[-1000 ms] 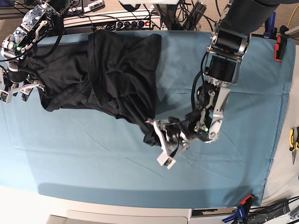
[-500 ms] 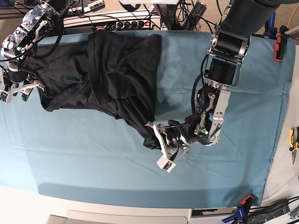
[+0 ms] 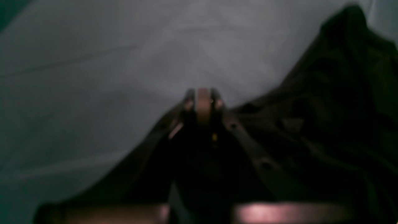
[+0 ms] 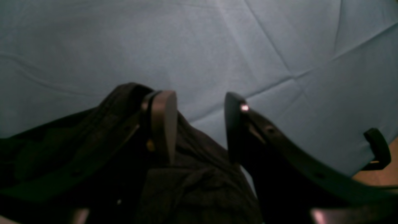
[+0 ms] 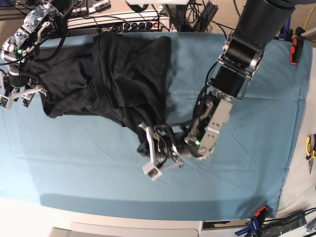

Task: Fold the T-shirt properly
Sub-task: 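Tuck the loose hem cloth under the bundle with the left gripper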

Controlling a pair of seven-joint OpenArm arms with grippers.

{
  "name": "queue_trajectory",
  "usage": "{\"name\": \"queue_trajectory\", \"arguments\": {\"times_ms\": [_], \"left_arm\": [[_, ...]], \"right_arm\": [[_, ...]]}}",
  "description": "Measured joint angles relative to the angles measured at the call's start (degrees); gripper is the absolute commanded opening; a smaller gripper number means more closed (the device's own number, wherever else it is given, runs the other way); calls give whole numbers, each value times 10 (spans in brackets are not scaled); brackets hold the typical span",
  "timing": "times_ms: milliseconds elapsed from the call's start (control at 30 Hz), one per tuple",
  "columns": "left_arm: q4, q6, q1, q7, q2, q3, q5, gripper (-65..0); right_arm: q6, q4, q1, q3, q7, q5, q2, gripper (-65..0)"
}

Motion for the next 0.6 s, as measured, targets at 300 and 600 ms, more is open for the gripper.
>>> {"name": "queue_trajectory", "arguments": {"times_ms": [300,600], "left_arm": [[0,3,30,34,-19,0,6,-650],[0,4,40,121,-56,-1,-66,-650]], "right_arm": [[0,0,0,0,0,0,0,-393],[0,0,0,0,0,0,0,-393]]}}
